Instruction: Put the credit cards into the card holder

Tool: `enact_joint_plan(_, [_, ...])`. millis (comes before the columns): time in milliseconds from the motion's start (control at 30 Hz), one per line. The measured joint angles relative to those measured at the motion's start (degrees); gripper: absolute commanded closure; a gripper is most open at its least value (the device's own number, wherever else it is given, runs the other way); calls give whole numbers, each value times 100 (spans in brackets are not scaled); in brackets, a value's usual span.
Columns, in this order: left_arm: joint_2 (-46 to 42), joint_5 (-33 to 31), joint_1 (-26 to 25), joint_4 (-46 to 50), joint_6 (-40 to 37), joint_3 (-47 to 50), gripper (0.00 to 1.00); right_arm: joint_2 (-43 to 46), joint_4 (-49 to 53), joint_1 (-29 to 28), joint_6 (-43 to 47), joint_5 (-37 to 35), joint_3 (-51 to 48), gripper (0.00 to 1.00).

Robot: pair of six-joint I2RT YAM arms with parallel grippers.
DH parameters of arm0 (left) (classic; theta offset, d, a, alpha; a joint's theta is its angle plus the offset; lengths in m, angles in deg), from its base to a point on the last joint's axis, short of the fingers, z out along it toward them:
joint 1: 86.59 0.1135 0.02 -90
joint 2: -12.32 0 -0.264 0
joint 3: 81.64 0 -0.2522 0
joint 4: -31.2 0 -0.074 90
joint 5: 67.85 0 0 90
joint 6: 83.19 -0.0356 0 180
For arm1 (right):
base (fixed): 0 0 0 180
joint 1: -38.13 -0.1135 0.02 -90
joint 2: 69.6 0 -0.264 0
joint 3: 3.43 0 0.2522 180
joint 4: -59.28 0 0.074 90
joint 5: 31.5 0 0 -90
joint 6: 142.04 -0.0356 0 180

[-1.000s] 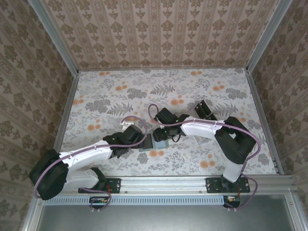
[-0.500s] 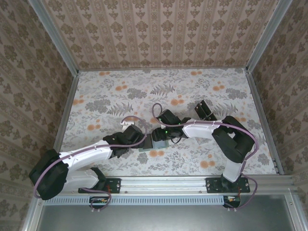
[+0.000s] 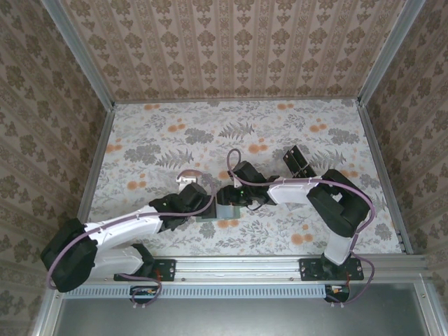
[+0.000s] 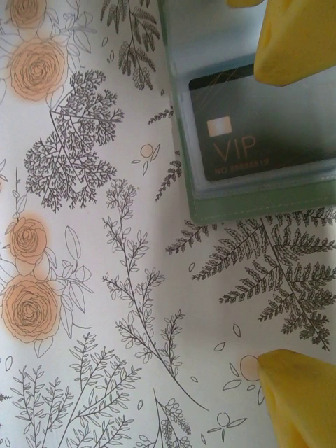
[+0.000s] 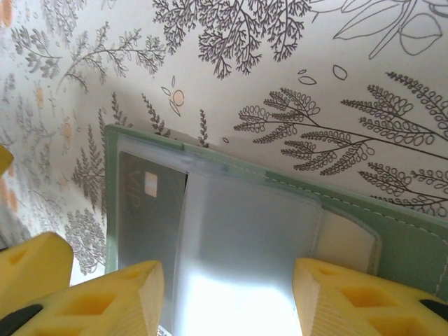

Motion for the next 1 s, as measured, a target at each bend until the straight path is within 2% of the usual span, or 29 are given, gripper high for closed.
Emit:
enact_joint_plan(333, [-291,-4,-101,-4,15,264,0,0,-103,-9,-297,170,-55,49])
enact_joint_plan(667, [-341,-35,-103,-4,52,306,0,262,1300,-315,522,-562,638,49])
enact_joint_plan(1000, [-501,-94,-103,-24,68,378,0,146,1878,-485,920,-929,992,49])
